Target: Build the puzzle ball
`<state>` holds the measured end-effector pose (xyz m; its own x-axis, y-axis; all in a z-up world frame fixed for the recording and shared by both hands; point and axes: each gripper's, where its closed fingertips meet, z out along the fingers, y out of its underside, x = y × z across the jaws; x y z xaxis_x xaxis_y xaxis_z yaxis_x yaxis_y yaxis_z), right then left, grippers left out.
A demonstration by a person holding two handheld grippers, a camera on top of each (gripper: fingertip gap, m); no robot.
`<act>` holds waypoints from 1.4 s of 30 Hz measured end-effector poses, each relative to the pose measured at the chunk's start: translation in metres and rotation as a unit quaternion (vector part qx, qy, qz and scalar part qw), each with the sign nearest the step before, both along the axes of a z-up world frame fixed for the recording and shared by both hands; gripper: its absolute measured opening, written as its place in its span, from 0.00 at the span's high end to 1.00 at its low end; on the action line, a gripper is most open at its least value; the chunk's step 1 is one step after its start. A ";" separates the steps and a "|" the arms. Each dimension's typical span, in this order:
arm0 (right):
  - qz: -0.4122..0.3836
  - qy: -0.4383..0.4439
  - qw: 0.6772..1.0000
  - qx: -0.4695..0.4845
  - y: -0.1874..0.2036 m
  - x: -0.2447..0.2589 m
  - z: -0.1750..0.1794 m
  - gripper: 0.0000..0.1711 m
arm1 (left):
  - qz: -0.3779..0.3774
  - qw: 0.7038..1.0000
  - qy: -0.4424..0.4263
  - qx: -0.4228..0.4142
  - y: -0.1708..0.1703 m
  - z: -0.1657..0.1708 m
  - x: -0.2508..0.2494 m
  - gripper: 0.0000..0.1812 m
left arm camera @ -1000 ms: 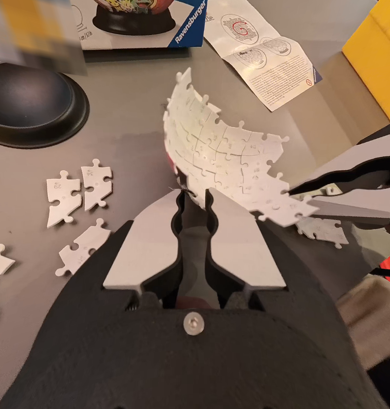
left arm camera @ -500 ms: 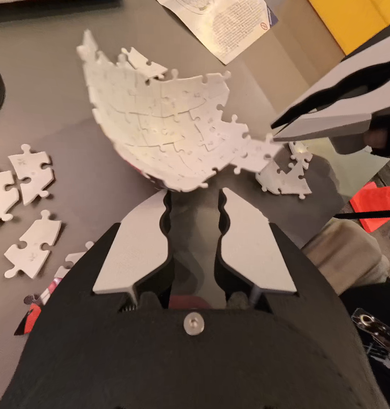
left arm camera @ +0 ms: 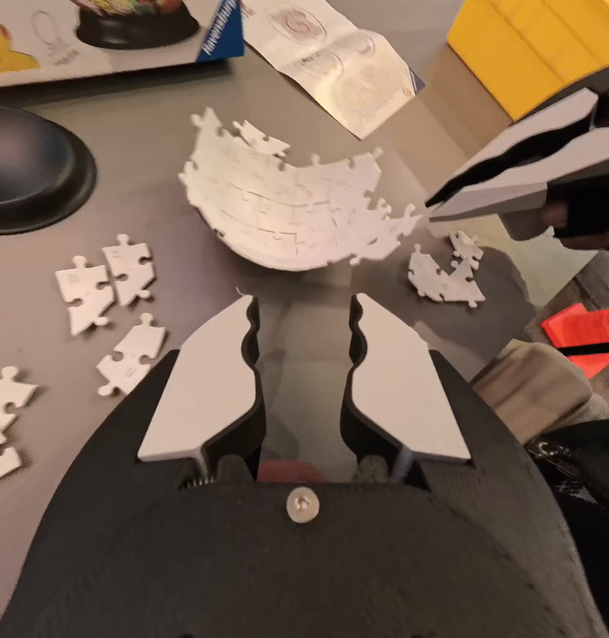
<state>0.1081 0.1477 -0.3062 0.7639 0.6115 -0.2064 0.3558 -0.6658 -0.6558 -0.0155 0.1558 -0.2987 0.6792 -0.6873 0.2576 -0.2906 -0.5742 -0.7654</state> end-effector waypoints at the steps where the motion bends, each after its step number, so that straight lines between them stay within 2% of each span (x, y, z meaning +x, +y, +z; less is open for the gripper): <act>1: 0.001 0.000 1.000 0.004 0.001 -0.001 0.001 0.93 | 0.006 1.000 -0.013 -0.002 0.005 0.002 -0.003 0.72; 5: 0.002 0.006 1.000 0.013 0.004 -0.004 0.005 0.93 | 0.010 0.998 -0.060 -0.009 0.019 0.013 -0.008 0.70; 12: 0.010 0.011 1.000 0.020 0.006 -0.007 0.007 0.92 | -0.015 0.992 -0.108 -0.066 0.029 0.013 -0.014 0.76; 15: 0.016 0.003 1.000 0.018 0.004 -0.004 0.004 0.92 | -0.027 0.997 -0.066 -0.043 0.038 0.008 -0.016 0.74; 20: 0.033 -0.007 0.999 0.024 0.001 -0.006 0.003 0.93 | -0.090 0.995 0.020 -0.041 0.035 -0.012 -0.010 0.73; 28: 0.059 -0.013 0.998 0.035 -0.003 -0.013 0.004 0.93 | -0.133 0.987 0.080 -0.030 0.029 -0.030 -0.006 0.72; 32: 0.075 -0.011 0.995 0.064 -0.003 -0.019 0.018 0.94 | -0.136 0.986 0.095 -0.014 0.031 -0.032 -0.006 0.72; 37: 0.132 -0.005 0.986 0.104 -0.013 -0.048 0.039 0.97 | -0.139 0.983 0.119 0.025 0.031 -0.034 -0.006 0.71; 42: 0.197 -0.030 0.973 0.115 -0.026 -0.093 0.032 1.00 | -0.147 0.979 0.137 0.043 0.027 -0.036 -0.005 0.71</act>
